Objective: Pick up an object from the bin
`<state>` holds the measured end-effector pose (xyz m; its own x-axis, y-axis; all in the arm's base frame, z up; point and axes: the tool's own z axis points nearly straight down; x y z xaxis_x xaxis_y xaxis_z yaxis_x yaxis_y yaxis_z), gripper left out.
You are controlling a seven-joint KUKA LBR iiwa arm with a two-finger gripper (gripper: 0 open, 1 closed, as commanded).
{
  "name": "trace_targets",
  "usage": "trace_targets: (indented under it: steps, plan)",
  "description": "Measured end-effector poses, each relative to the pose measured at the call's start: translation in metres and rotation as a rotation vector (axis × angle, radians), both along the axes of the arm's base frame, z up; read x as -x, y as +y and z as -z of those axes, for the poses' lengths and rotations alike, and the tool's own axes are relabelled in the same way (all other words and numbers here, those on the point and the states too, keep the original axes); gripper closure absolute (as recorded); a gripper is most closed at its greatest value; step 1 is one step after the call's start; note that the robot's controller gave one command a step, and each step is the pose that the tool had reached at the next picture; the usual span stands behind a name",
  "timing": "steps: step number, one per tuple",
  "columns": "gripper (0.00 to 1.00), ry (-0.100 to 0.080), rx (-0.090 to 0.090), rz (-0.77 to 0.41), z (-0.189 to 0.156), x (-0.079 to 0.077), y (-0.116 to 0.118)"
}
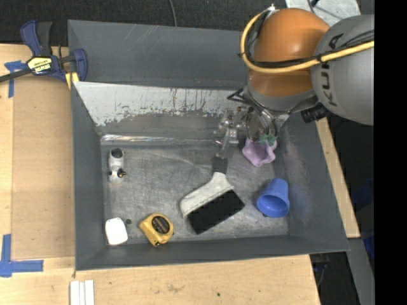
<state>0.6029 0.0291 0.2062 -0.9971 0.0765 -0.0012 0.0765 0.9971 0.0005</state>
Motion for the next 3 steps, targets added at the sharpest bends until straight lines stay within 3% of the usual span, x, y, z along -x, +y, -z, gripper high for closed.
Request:
trace_targets:
  steps: [1,2,3]
  plan:
    - [0.0,0.001,0.0,0.096,0.056,-0.023,0.0]
    - [0.0,-0.002,0.0,0.095,0.054,-0.024,0.0]
    - [1.0,0.002,-0.009,-0.075,0.123,0.027,-0.043]
